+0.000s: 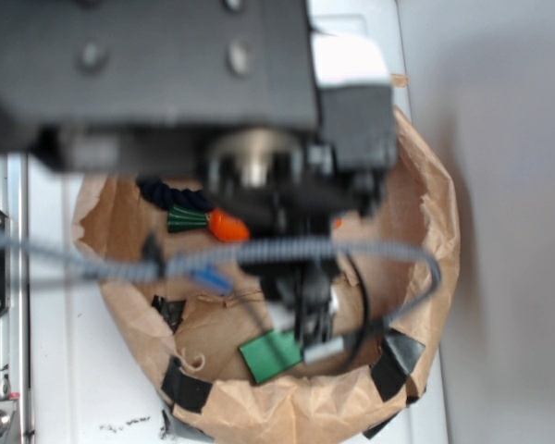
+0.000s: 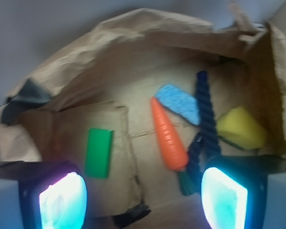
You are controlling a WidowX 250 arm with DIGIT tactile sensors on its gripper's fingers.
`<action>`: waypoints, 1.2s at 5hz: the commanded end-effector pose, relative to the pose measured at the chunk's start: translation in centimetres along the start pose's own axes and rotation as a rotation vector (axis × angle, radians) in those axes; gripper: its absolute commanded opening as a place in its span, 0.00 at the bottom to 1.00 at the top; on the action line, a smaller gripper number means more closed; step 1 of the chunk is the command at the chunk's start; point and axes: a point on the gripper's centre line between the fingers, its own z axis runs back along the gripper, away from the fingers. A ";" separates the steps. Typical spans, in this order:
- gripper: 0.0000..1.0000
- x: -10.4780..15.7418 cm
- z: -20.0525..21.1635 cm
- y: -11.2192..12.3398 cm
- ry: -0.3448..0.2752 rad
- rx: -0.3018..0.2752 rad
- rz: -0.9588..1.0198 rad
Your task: Grab the green block.
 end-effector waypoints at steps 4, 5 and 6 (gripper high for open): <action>1.00 -2.7 -8.0 -1.2 -0.066 0.136 0.026; 1.00 -2.4 -9.2 -1.9 -0.093 0.132 0.032; 1.00 -1.9 -9.4 -2.4 -0.084 0.086 0.073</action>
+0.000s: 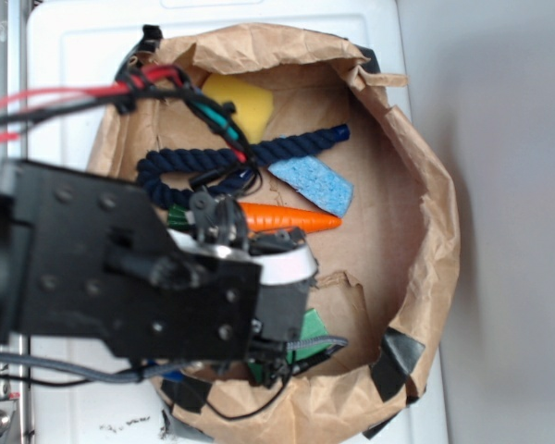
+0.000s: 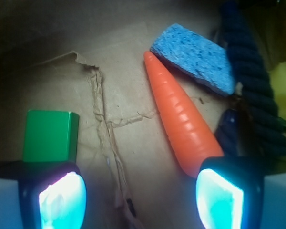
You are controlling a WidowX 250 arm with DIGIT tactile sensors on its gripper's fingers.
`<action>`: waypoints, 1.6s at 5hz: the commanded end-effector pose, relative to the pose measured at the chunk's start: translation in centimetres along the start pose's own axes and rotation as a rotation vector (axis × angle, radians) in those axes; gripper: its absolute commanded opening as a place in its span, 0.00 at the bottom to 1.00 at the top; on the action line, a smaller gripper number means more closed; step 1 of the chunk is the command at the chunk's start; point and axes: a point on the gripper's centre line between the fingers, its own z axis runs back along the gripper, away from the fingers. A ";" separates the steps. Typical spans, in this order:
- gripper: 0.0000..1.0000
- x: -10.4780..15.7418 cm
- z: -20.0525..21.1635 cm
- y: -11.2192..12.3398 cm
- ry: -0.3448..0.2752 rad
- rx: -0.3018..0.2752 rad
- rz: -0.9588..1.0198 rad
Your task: Grab the green block.
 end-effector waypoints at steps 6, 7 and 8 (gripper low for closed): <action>1.00 -0.8 -1.9 -6.9 0.081 -0.134 0.108; 1.00 -0.6 -3.3 -7.1 0.063 -0.086 0.109; 1.00 -0.3 -4.7 -6.7 0.066 -0.042 0.103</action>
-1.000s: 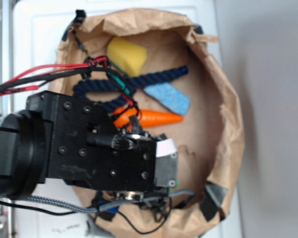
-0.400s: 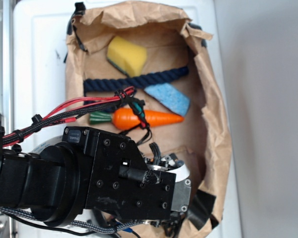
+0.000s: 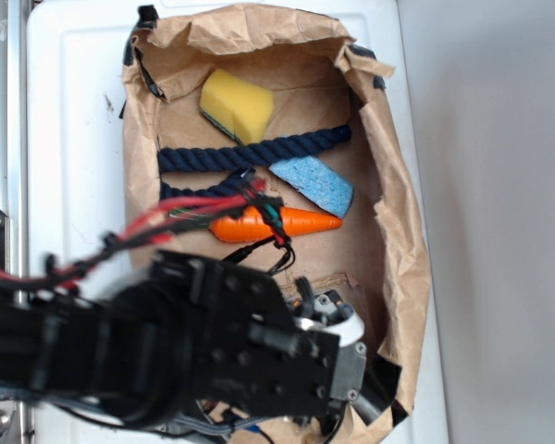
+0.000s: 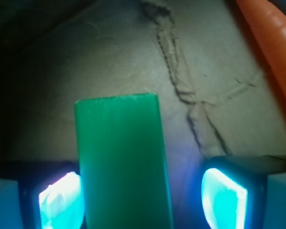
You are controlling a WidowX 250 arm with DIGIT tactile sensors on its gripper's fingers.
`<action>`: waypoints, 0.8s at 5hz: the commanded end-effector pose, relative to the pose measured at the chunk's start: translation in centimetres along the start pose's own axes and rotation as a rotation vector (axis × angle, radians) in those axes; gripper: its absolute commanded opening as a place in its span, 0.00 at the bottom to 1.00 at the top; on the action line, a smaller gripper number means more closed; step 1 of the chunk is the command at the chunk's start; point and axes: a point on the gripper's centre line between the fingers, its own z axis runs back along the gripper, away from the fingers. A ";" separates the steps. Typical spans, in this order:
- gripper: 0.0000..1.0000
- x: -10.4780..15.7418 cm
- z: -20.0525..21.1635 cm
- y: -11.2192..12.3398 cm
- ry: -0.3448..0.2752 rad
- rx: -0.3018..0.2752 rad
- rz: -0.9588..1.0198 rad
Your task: Grab the green block.
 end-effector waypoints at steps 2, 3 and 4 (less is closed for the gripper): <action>0.00 1.9 6.0 3.0 0.009 -0.083 -0.016; 0.00 2.5 10.3 5.2 0.030 -0.144 -0.026; 0.00 2.9 13.2 7.1 0.000 -0.152 -0.024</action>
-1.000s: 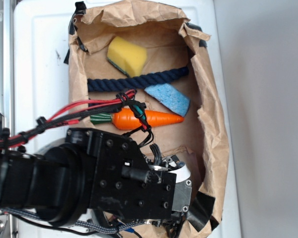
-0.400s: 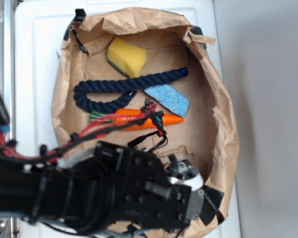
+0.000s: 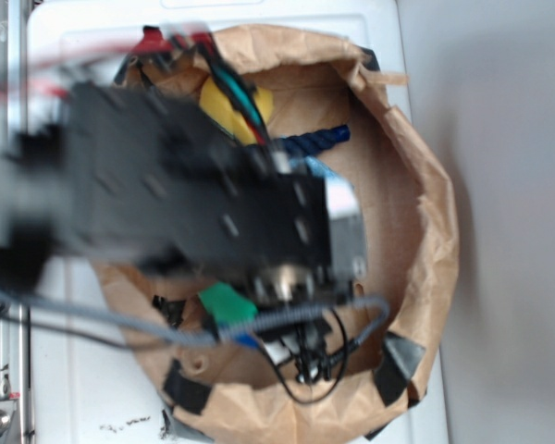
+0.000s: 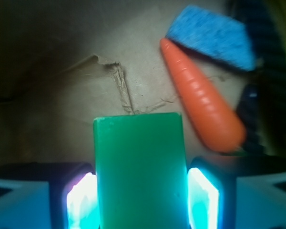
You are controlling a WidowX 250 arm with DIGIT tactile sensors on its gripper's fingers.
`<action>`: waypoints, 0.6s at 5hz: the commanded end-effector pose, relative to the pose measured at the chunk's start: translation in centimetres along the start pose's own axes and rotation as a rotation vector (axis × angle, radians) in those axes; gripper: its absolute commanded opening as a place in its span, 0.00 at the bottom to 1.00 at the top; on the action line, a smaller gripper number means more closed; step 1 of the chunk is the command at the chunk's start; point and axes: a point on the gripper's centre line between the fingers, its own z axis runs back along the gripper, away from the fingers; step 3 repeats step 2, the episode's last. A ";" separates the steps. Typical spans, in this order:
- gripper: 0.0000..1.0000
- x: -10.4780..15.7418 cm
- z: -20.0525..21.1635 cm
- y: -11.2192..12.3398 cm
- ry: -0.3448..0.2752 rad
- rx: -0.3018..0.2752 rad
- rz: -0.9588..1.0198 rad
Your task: Grab the green block.
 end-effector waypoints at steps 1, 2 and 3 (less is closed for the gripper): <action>0.00 1.1 8.3 2.8 -0.176 -0.025 -0.025; 0.00 1.8 9.1 2.4 -0.190 0.012 -0.029; 0.00 1.8 9.1 2.4 -0.190 0.012 -0.029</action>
